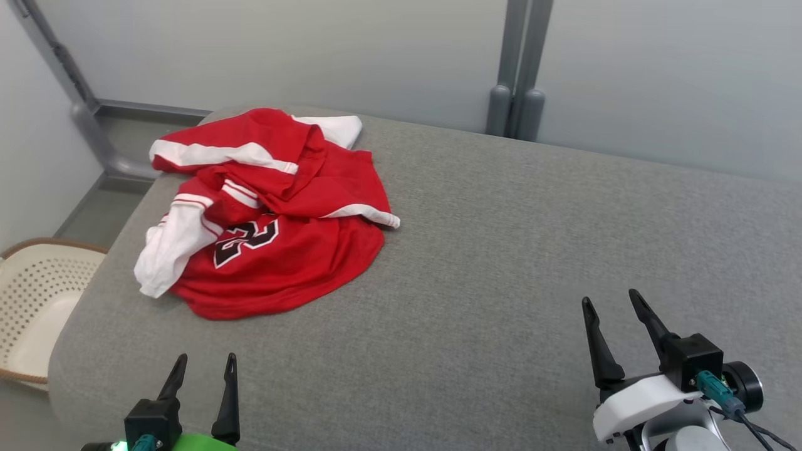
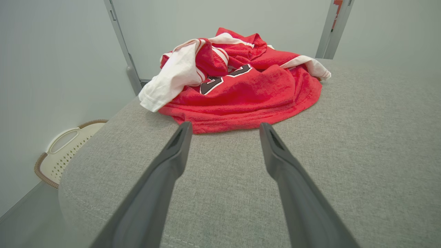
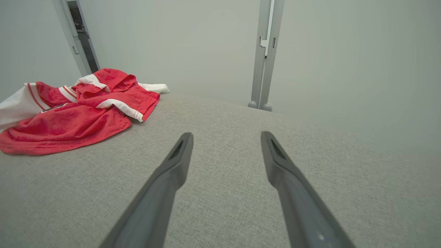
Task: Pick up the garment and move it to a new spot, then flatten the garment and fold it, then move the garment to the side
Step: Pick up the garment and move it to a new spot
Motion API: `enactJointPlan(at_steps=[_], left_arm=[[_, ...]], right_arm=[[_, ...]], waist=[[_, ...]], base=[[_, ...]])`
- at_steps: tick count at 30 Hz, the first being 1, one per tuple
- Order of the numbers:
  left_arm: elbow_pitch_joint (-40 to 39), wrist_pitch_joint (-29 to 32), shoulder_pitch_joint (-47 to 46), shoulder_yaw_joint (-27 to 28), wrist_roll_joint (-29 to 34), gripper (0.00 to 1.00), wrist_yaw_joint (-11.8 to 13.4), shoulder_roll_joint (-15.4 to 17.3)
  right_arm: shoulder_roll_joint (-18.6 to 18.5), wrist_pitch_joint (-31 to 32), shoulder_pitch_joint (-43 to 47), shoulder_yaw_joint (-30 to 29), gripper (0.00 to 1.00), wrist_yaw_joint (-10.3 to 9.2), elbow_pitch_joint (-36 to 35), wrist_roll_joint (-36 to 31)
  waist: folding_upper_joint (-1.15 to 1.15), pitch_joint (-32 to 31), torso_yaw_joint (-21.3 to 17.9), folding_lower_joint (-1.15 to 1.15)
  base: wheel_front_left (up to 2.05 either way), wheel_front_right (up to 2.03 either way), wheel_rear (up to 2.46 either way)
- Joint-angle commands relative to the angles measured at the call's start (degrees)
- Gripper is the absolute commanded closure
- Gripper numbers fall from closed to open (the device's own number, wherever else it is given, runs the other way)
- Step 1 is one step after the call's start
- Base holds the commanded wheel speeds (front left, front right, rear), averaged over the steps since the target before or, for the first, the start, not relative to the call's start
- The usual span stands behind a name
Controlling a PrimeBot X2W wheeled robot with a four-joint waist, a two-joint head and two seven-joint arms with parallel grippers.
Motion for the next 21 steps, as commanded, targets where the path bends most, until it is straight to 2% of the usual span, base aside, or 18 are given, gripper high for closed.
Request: enactJointPlan(at_steps=[1, 7, 11, 16, 21], left_arm=[[-0.23, 0.00, 0.46, 0.43, -0.31, 0.00, -0.03, 0.06], [-1.28, 0.00, -1.29, 1.35, -0.78, 0.00, -0.09, -0.30], [0.27, 0.00, -5.90, -0.98, -0.90, 0.00, -0.18, 0.56], [6.35, 0.19, -18.16, -6.47, -4.72, 0.00, -0.19, 2.85], [12.81, 4.27, -32.39, -12.60, -9.50, 0.00, -0.19, 5.44]], right_arm=[[-0.15, -0.19, -0.60, 0.54, 0.00, -0.02, 0.26, -0.03], [-0.71, -0.19, -1.45, 2.12, 0.00, -0.02, 0.00, -0.03], [-1.99, -0.19, -2.97, 2.37, 0.00, -0.02, -0.70, -0.23], [-4.84, -0.19, -7.48, 2.85, 0.00, -0.02, -1.98, -0.67], [-6.65, -0.19, -12.24, 4.29, 0.00, -0.02, -3.06, -0.57]], waist=[[0.00, -0.41, 5.97, 0.00], [0.00, 1.26, 4.78, 0.00], [0.00, 5.39, 2.41, 0.00], [0.00, 14.05, -1.16, 0.00], [0.00, 22.55, -4.40, 0.00]], base=[[0.00, 0.00, 0.00], [0.00, 0.00, 0.00], [0.00, 0.00, 0.00], [0.00, 0.00, 0.00], [0.00, 0.00, 0.00]])
